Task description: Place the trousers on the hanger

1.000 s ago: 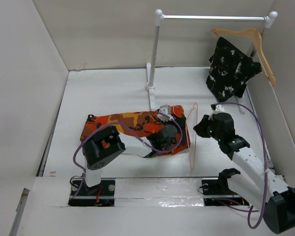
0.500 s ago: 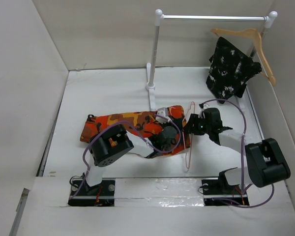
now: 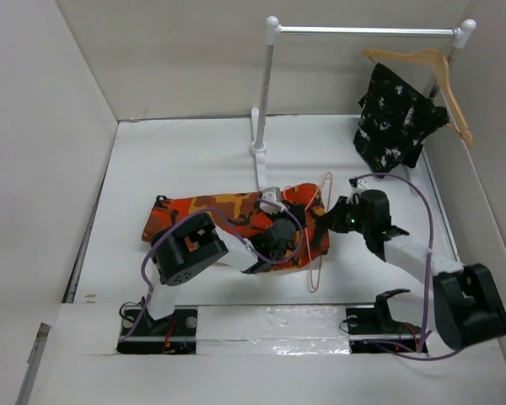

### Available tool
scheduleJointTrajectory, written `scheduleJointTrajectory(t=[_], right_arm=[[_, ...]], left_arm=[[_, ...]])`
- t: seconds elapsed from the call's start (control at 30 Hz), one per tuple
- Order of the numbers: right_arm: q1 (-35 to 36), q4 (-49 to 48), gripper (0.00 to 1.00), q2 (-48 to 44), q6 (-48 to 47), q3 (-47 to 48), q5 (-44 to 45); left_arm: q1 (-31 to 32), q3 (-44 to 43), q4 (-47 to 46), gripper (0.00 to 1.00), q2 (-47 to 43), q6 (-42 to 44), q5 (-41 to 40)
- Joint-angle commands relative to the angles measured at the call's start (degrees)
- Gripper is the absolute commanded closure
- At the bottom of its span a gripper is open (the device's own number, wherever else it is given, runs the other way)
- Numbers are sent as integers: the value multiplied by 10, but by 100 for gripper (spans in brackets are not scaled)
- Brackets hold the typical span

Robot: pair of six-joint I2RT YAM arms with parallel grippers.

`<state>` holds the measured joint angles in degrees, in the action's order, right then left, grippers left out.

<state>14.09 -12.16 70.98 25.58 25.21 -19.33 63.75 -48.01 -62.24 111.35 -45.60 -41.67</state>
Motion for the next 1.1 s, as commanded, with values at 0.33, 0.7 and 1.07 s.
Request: scheduleJointTrajectory(t=[0.33, 0.7, 1.07], right_arm=[[-73, 173, 100, -302, 24, -48, 15], [-192, 235, 100, -393, 33, 24, 32], [-231, 176, 100, -340, 44, 13, -10]], left_arm=[[-11, 58, 17, 100, -71, 83, -66], [-11, 171, 35, 100, -162, 97, -76], [6, 158, 66, 100, -194, 179, -100]])
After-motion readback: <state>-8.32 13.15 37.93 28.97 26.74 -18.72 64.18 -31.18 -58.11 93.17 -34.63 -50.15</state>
